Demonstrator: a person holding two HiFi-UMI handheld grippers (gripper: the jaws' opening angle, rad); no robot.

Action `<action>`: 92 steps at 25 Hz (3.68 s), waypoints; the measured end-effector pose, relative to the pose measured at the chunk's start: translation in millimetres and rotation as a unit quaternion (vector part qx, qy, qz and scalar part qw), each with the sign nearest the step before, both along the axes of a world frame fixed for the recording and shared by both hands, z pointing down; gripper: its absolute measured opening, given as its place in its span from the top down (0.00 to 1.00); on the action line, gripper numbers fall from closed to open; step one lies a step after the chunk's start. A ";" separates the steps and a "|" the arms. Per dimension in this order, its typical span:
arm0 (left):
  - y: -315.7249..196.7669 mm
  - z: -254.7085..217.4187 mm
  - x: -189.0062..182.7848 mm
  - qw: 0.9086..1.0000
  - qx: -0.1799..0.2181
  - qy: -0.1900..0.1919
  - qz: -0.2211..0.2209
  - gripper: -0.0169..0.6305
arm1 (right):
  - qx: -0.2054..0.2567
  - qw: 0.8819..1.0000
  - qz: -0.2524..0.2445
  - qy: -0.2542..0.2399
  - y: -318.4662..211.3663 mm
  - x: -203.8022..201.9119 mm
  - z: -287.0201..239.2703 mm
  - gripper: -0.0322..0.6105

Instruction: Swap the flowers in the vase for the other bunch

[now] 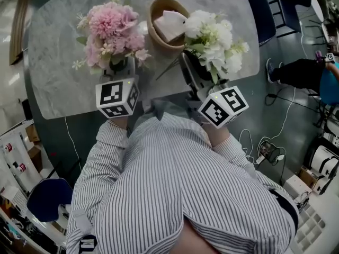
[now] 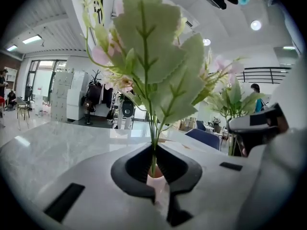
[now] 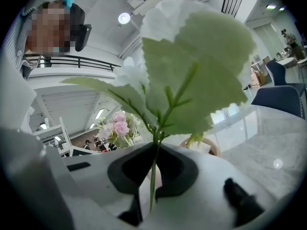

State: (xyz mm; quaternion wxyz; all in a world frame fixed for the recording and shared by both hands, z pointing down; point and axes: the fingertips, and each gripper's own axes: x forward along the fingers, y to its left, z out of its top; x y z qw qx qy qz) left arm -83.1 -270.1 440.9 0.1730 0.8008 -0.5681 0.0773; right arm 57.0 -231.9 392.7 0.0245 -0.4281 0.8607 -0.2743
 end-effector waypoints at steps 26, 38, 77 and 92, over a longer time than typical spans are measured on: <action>9.7 -100.1 -22.0 0.994 0.072 0.077 0.001 0.92 | 0.086 0.996 -0.028 0.013 -21.9 -24.5 -68.7 0.91; 17.7 -121.4 -41.1 0.991 0.105 0.078 -0.020 0.92 | 0.116 0.991 -0.065 0.010 -34.2 -48.3 -86.9 0.91; 22.4 -87.9 -55.3 0.988 0.042 0.078 -0.130 0.92 | 0.120 0.976 -0.168 0.065 -104.7 -60.0 -68.6 0.91; 22.1 -58.0 -57.6 0.987 0.003 0.095 -0.130 0.92 | 0.075 0.969 -0.209 0.105 -101.9 -85.7 -15.0 0.91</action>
